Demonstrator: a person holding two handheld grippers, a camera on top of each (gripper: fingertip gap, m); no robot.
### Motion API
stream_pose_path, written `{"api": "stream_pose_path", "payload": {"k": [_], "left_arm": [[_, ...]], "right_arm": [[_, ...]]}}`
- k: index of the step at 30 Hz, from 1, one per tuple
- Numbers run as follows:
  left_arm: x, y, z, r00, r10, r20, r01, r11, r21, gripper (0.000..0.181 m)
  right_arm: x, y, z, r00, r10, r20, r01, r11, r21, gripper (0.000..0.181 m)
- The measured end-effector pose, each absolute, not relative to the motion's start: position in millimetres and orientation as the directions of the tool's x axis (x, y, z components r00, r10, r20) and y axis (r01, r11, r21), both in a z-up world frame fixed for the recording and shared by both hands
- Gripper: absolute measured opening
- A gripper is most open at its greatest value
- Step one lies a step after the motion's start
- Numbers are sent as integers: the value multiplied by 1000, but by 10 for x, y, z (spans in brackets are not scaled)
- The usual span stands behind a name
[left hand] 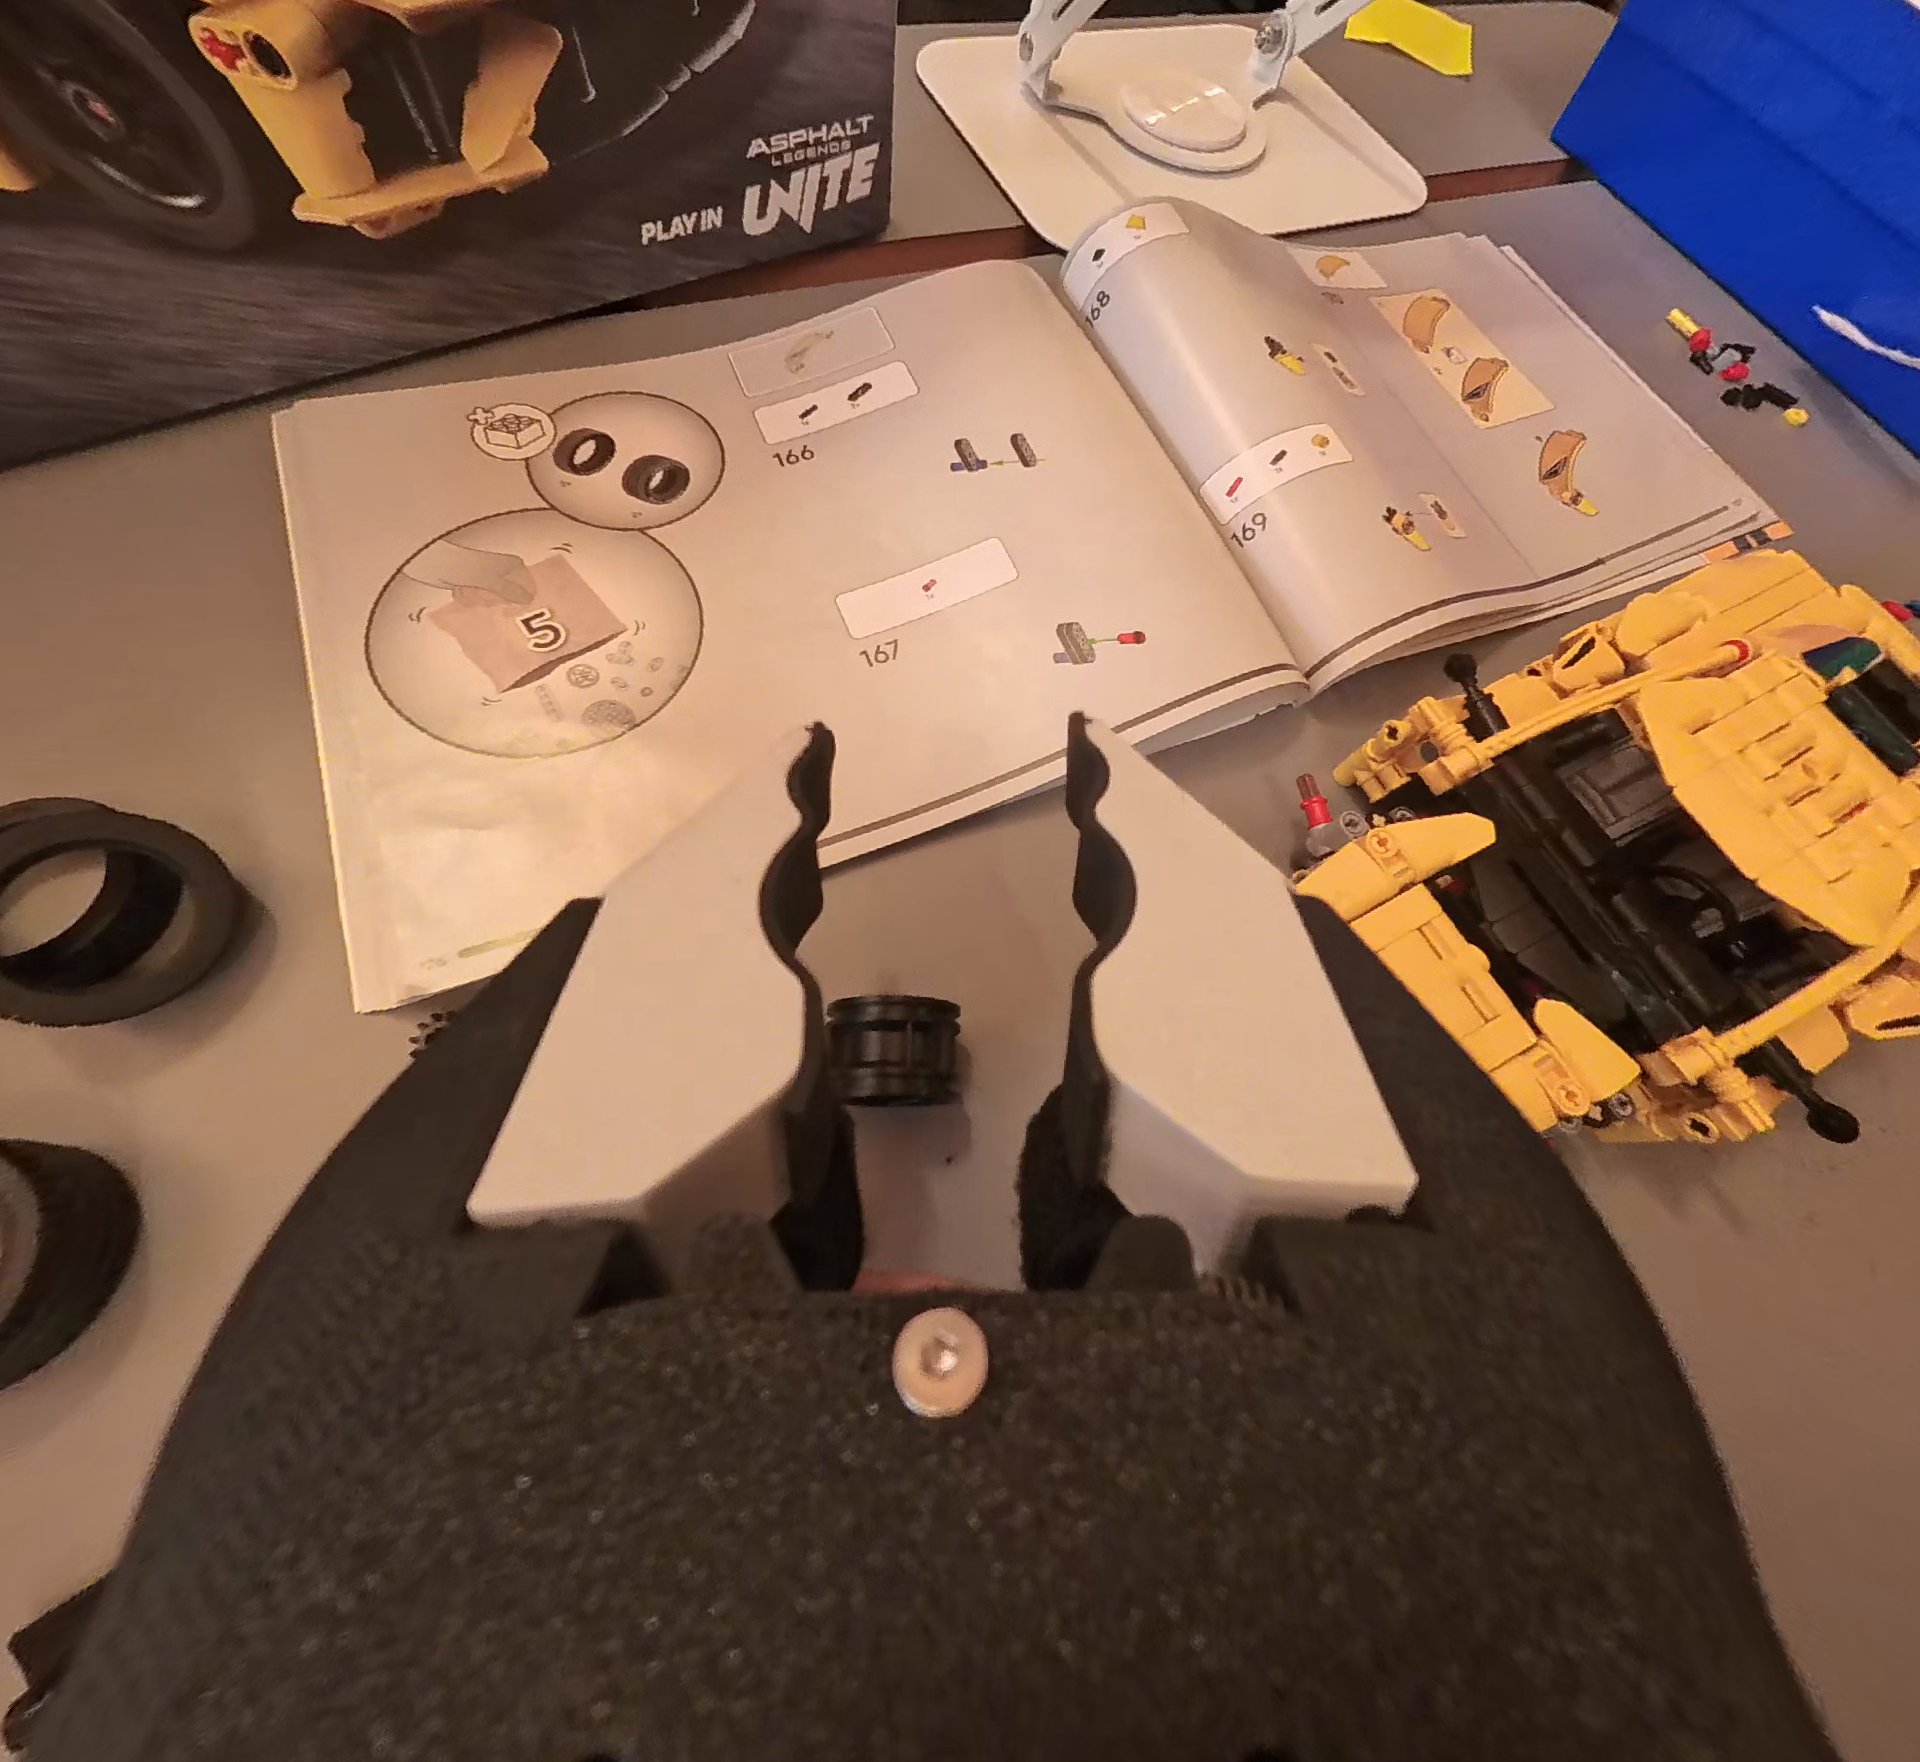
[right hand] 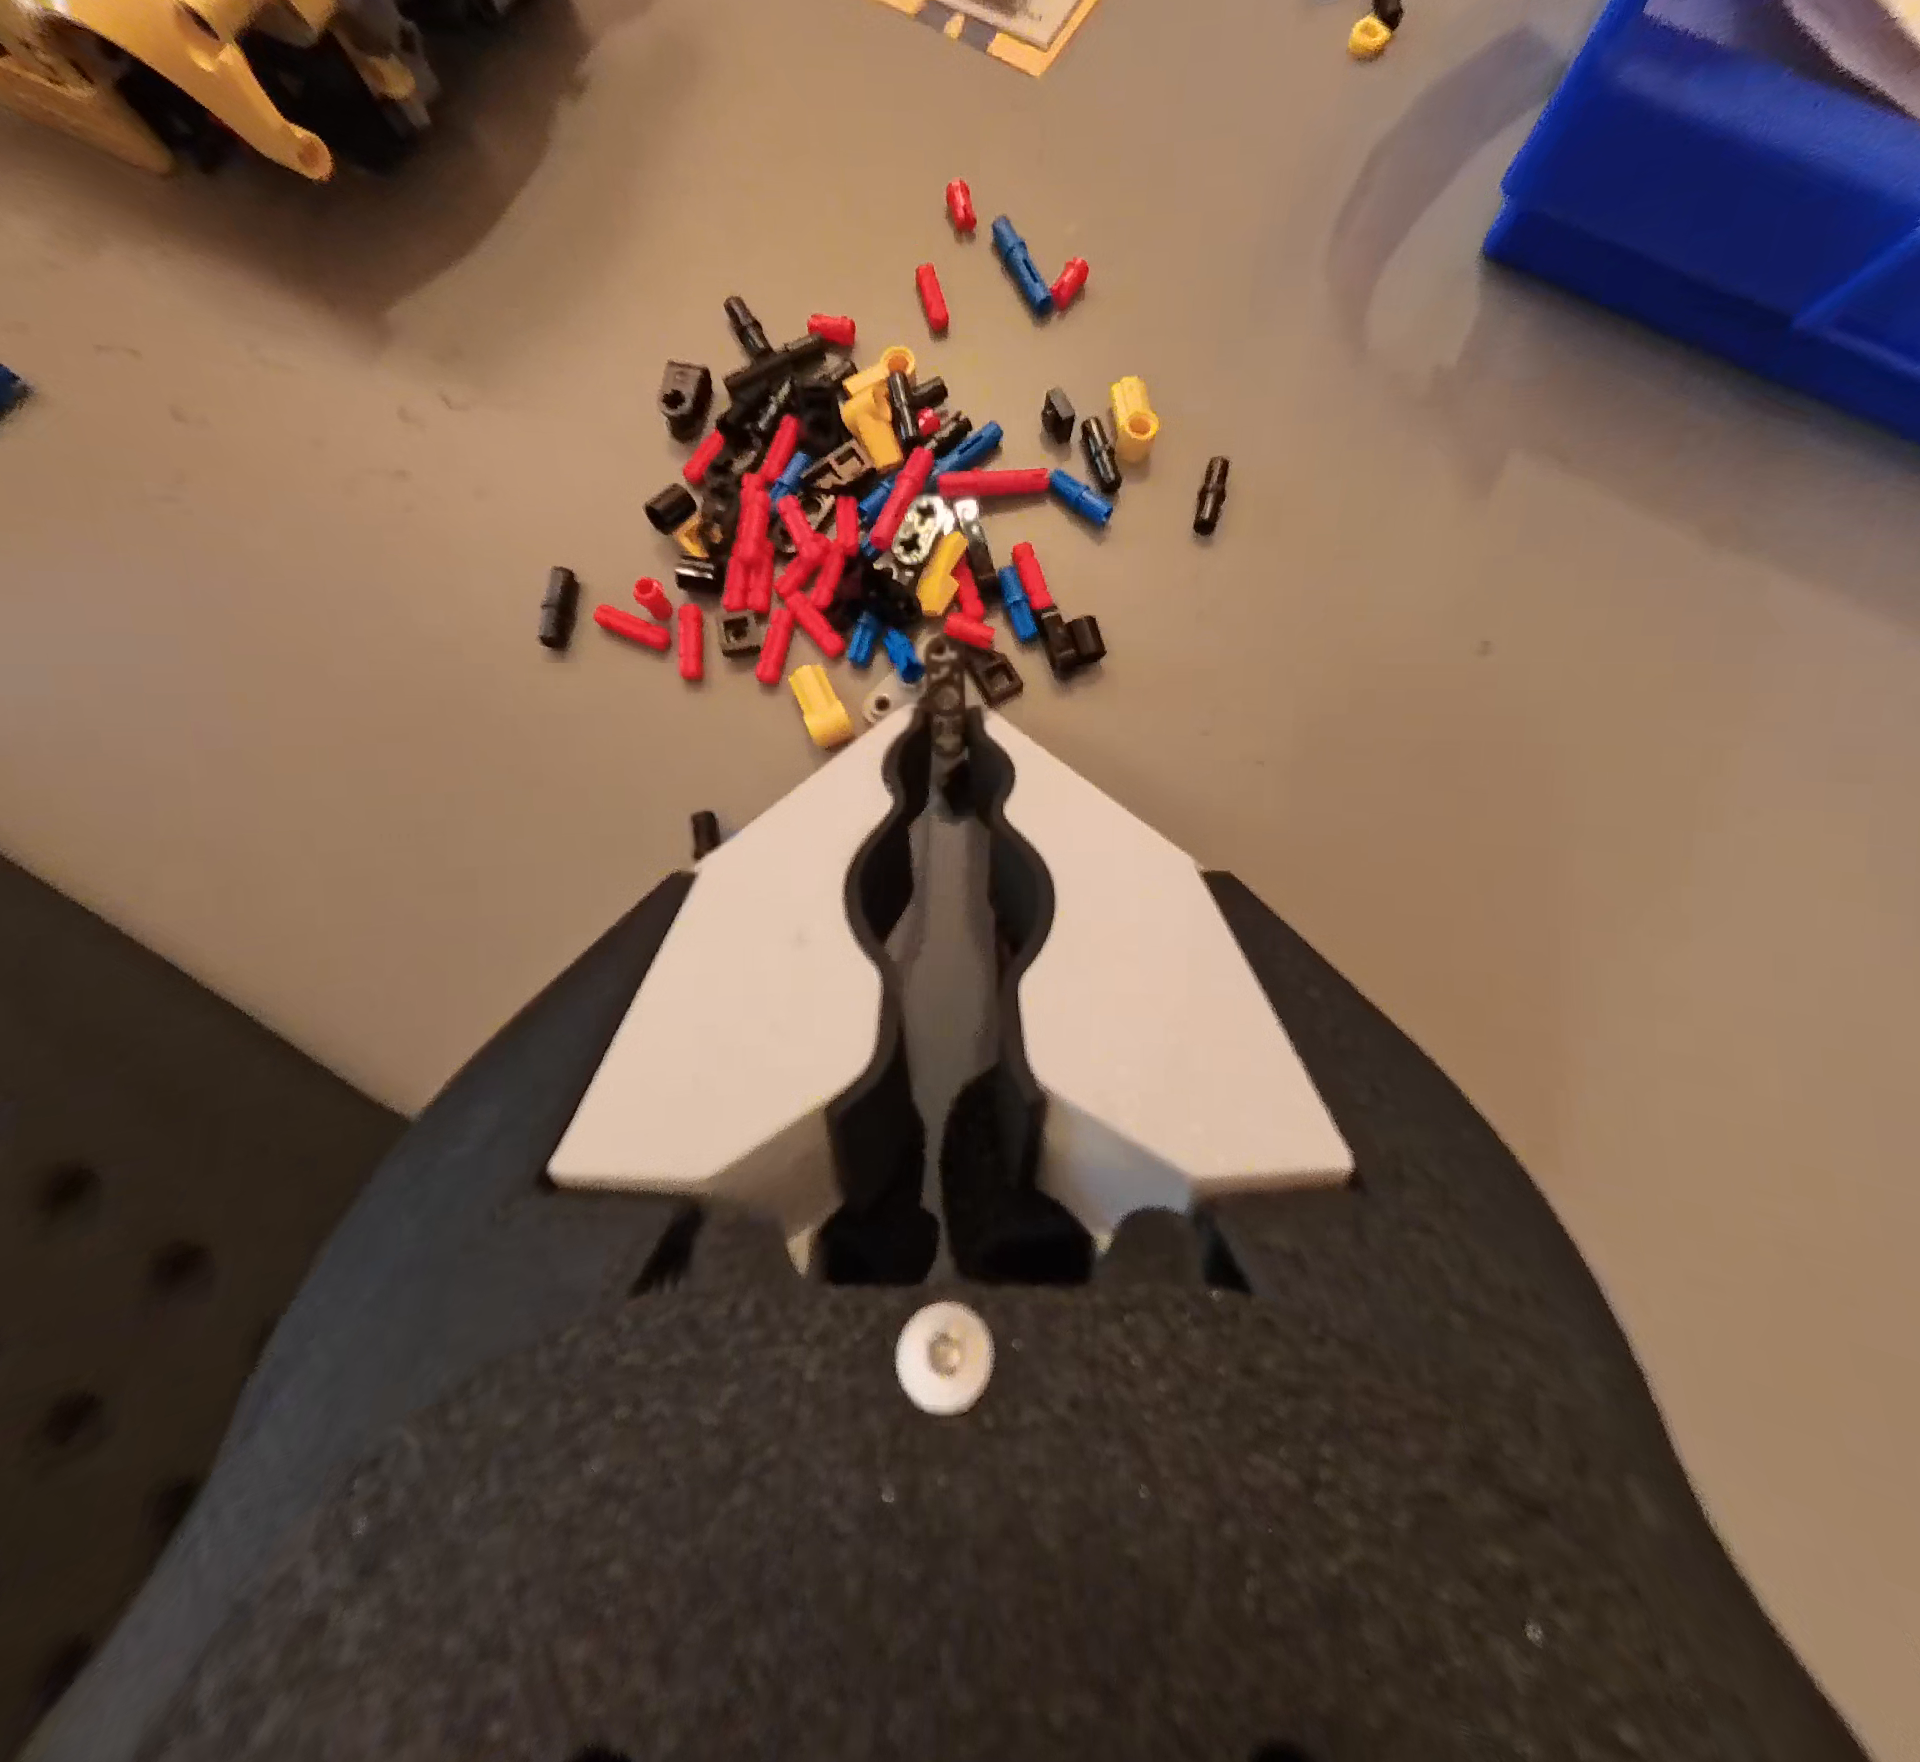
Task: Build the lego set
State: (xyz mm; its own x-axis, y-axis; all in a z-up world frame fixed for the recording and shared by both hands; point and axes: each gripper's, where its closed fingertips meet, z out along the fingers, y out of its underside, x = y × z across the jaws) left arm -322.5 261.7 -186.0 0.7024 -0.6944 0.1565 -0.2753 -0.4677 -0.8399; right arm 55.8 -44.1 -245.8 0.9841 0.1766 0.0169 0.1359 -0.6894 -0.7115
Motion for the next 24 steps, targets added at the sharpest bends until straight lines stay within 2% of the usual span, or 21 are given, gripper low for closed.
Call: {"api": "stream_pose_path", "payload": {"k": [3, 6, 8, 11, 13, 16, 18, 24], "left_arm": [[-3224, 2621, -1871, 703, -694, 156, -277, -469, -838, 45], [-3223, 2621, -1882, 704, -693, 154, -281, -471, -836, 45], [-3218, 2618, -1886, 703, -695, 152, -284, -469, -836, 45], [-3218, 2616, -1893, 702, -696, 151, -287, -470, -835, 45], [-3224, 2617, -1885, 703, -695, 153, -283, -471, -836, 45], [-3211, 2606, -1862, 697, -698, 163, -275, -470, -838, 45], [-3206, 2602, -1861, 696, -701, 154, -282, -465, -839, 45], [-3233, 2621, -1874, 704, -693, 157, -277, -471, -837, 45]], "right_arm": [[445, -400, -2161, 981, 193, -11, 113, -618, -778, 0], [59, -356, -1788, 954, 296, -42, 126, -526, -841, 0], [-273, -361, -1807, 924, 378, -54, 176, -548, -818, 0], [-447, -450, -2036, 916, 402, 4, 270, -606, -748, 0], [-300, -523, -2141, 938, 344, 42, 265, -633, -728, 3], [84, -569, -2257, 974, 224, 41, 186, -680, -709, 17], [219, -513, -2300, 979, 200, 28, 159, -680, -716, 14], [302, -377, -2439, 957, 274, 97, 268, -700, -662, 10]]}}
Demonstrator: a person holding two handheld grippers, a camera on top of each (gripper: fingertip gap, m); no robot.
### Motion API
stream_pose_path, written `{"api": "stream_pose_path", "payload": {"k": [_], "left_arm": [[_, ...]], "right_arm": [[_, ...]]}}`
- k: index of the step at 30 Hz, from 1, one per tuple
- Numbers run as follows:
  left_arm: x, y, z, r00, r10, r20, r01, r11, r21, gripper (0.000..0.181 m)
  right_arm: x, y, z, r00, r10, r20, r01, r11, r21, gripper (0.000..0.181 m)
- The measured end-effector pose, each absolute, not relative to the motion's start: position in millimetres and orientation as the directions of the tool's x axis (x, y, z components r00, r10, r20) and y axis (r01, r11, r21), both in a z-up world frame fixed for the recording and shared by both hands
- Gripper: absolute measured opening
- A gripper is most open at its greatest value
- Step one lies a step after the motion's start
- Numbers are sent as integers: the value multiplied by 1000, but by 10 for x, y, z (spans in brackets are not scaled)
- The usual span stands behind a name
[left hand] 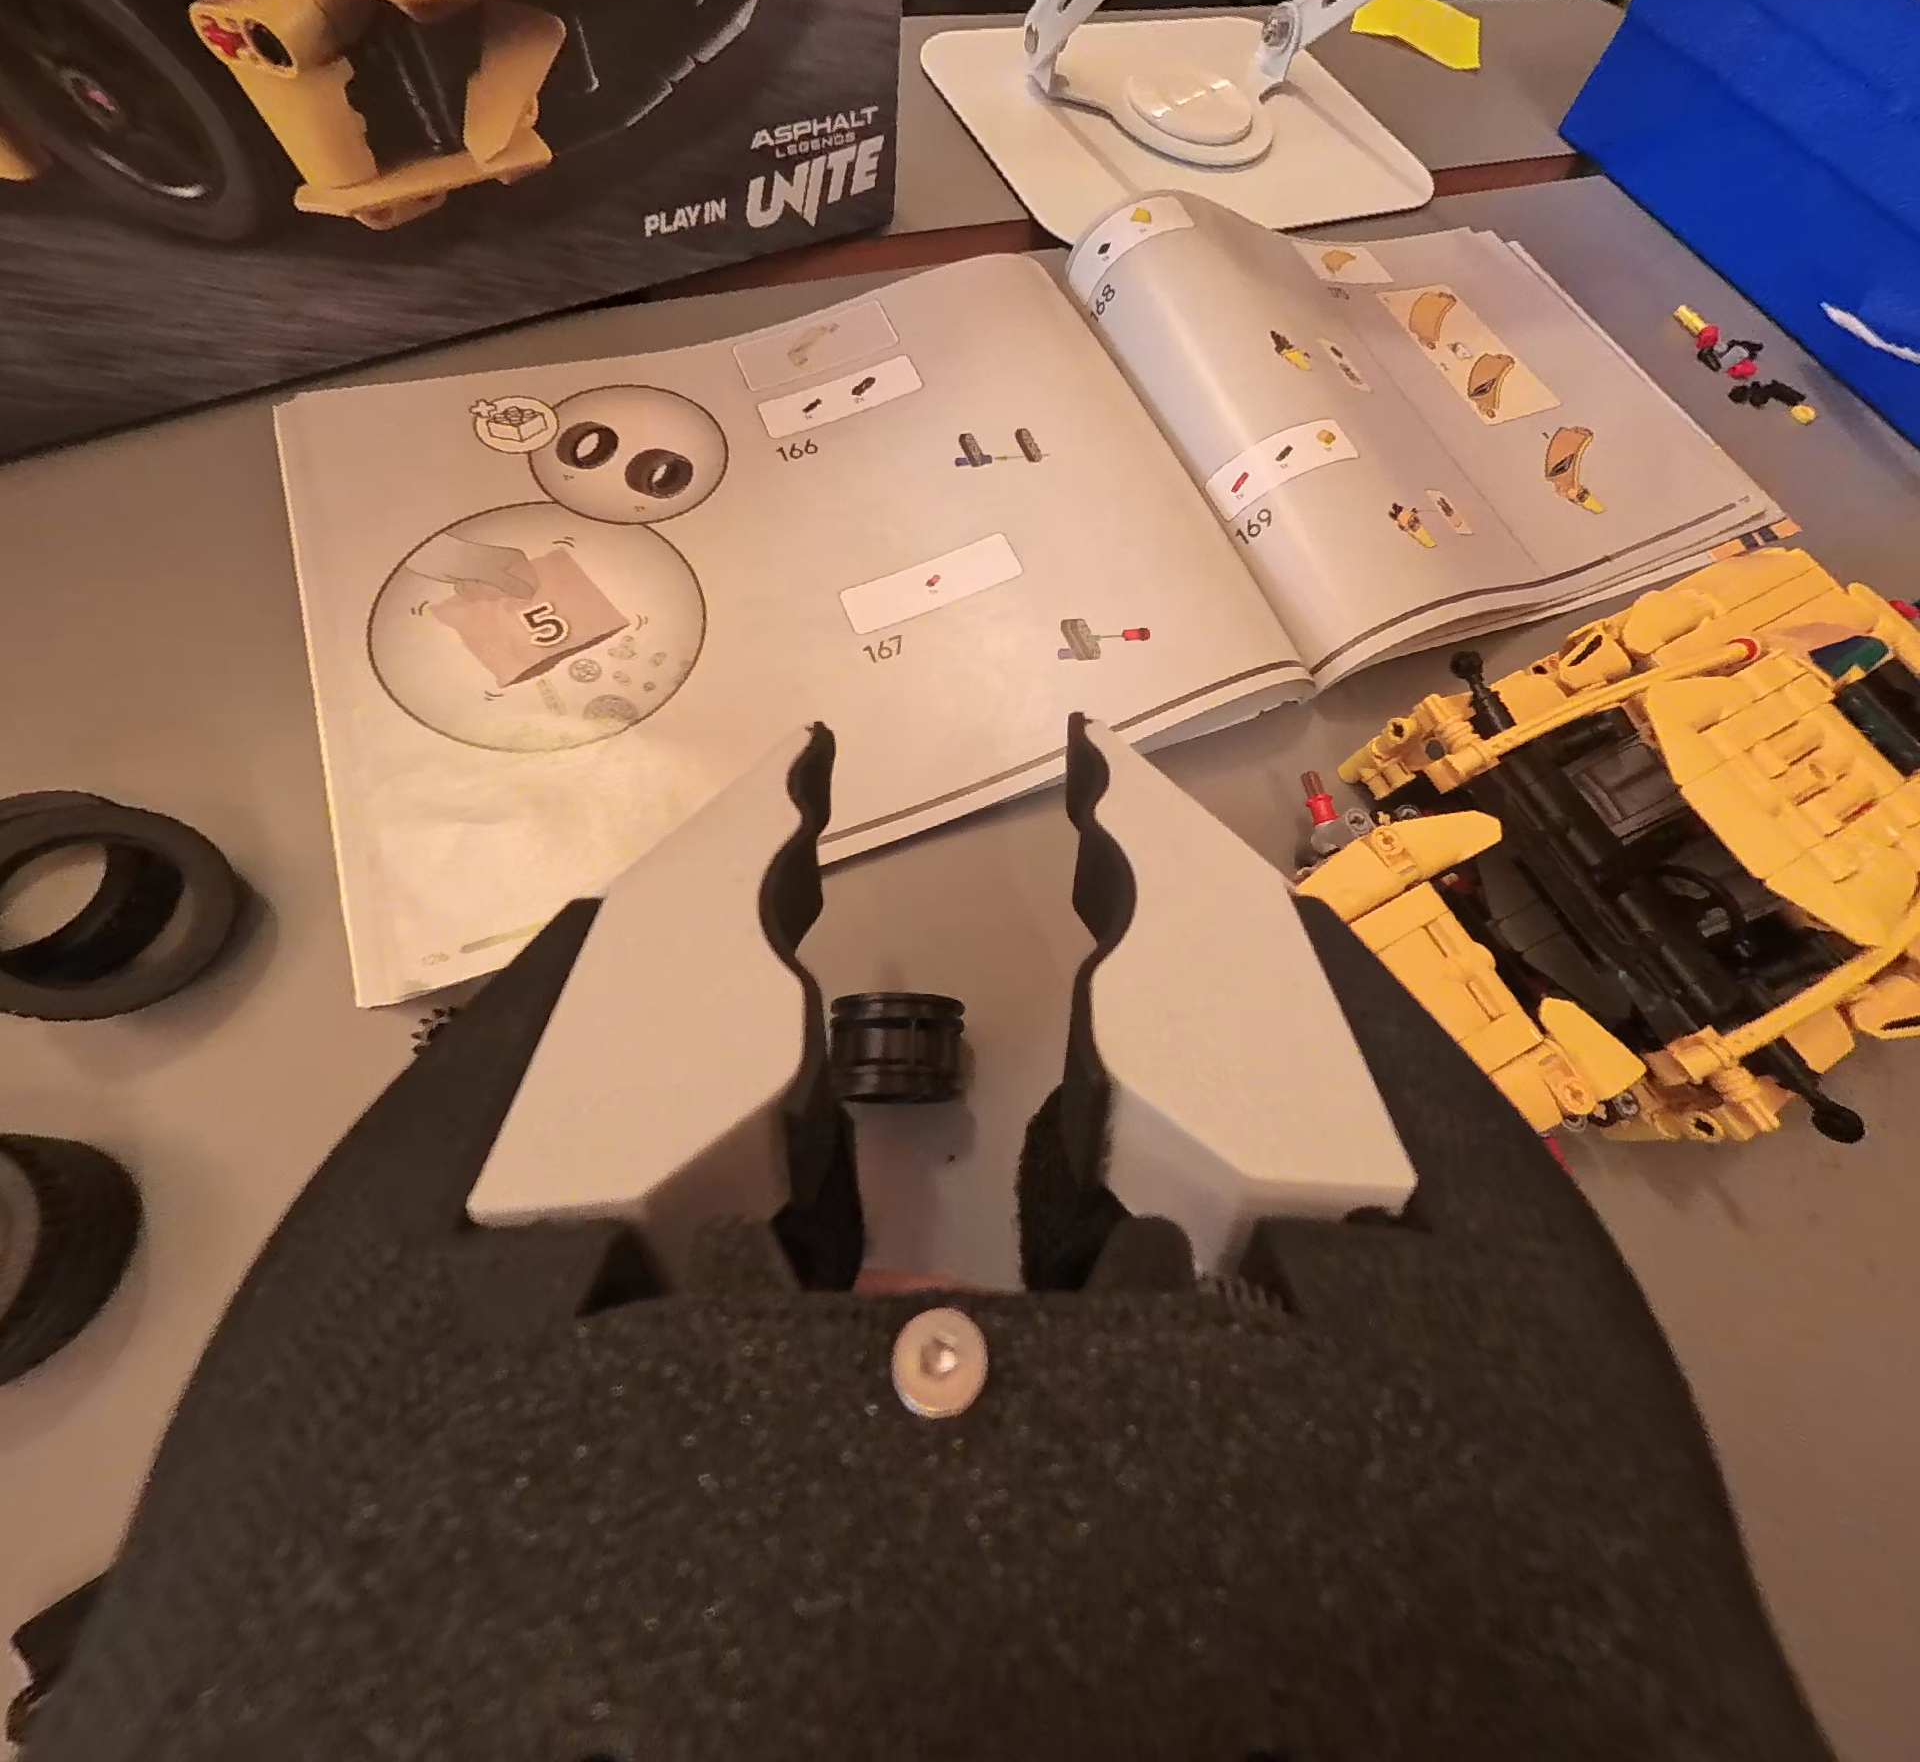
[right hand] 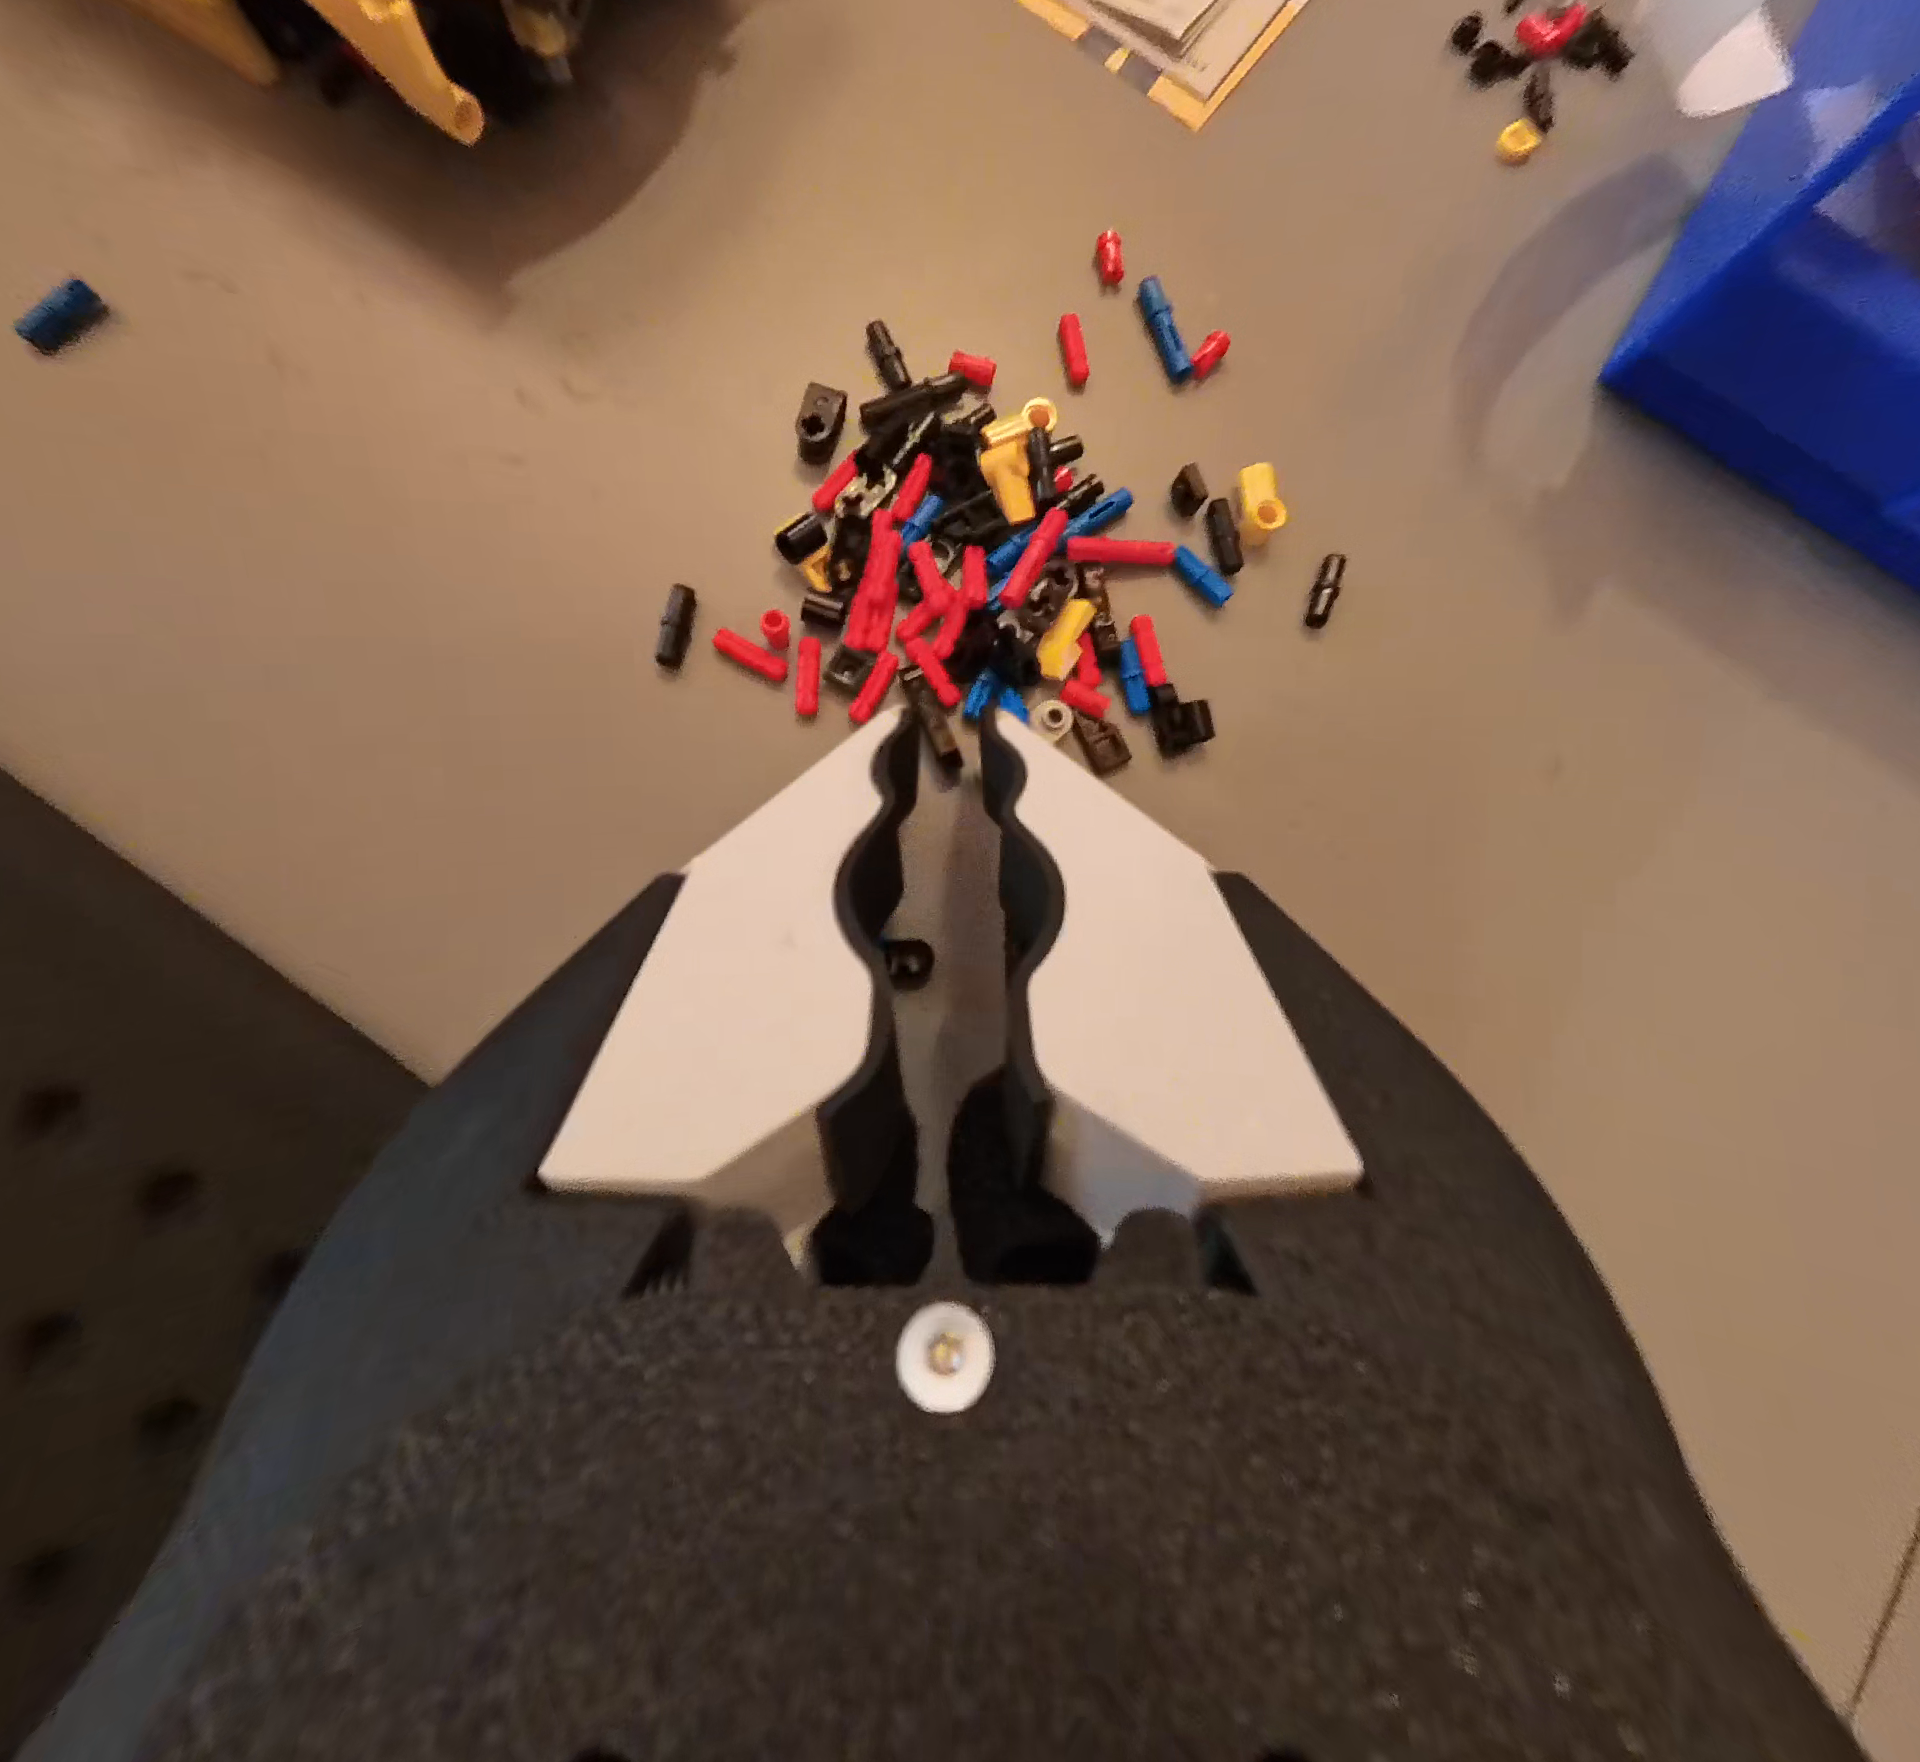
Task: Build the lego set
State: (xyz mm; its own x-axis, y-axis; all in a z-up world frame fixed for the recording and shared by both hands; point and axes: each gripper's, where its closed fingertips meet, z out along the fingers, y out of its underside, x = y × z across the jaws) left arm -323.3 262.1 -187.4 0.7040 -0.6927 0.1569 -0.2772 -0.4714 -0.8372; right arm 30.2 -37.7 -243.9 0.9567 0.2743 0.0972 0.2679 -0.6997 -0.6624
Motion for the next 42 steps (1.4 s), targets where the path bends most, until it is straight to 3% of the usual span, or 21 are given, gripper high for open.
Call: {"api": "stream_pose_path", "payload": {"k": [3, 8, 12, 16, 19, 24, 29, 31, 35, 42], "left_arm": [[-3228, 2620, -1885, 703, -695, 151, -284, -469, -836, 45], [-3222, 2619, -1898, 702, -696, 147, -291, -469, -834, 45], [-3216, 2615, -1908, 702, -697, 147, -293, -470, -832, 45], [-3219, 2614, -1902, 701, -698, 143, -295, -468, -833, 45], [-3224, 2614, -1875, 701, -697, 155, -281, -469, -837, 45], [-3221, 2608, -1874, 699, -699, 152, -284, -466, -838, 45], [-3209, 2601, -1866, 695, -701, 160, -280, -468, -838, 45], [-3205, 2599, -1870, 695, -703, 152, -287, -464, -838, 45], [-3212, 2606, -1887, 699, -700, 147, -291, -466, -835, 45], [-3208, 2607, -1908, 700, -701, 139, -301, -465, -832, 45]], "right_arm": [[276, -408, -2555, 951, 306, 43, 264, -733, -627, 7], [87, -381, -2344, 940, 340, 8, 254, -686, -681, 2], [-833, -363, -2144, 818, 554, -155, 284, -623, -729, 2], [-1386, -281, -2406, 748, 661, -60, 464, -585, -665, 3], [-1531, -284, -2538, 722, 686, -92, 491, -602, -630, 3], [-1344, -346, -2440, 774, 630, -67, 451, -622, -640, 14], [-52, -699, -2268, 948, 315, 40, 262, -705, -659, 13], [212, -855, -2322, 966, 259, 3, 198, -731, -654, 16], [340, -880, -2458, 964, 259, 57, 230, -707, -669, 25], [292, -841, -2527, 954, 300, 2, 223, -704, -674, 21]]}}
